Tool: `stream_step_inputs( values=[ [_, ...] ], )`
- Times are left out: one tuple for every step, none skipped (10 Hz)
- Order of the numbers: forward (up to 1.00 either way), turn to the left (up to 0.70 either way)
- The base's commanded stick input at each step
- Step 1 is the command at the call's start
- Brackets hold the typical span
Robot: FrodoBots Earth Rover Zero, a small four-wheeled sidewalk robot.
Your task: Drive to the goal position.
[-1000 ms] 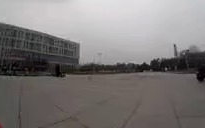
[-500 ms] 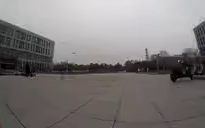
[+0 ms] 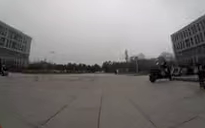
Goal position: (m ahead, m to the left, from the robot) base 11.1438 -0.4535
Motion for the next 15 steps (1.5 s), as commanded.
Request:
stream_step_inputs(
  values=[
    [0.70, -0.01],
    [0.70, -0.01],
    [0.70, -0.01],
    [0.70, -0.01],
    [0.70, -0.01],
    [0.70, -0.01],
    [0.70, -0.01],
    [0.70, -0.01],
    [0.70, -0.01],
    [0.70, -0.01],
    [0.70, -0.01],
    [0.70, -0.01],
    [0.70, -0.01],
    [0.70, -0.01],
    [0.70, -0.01]
  ],
)
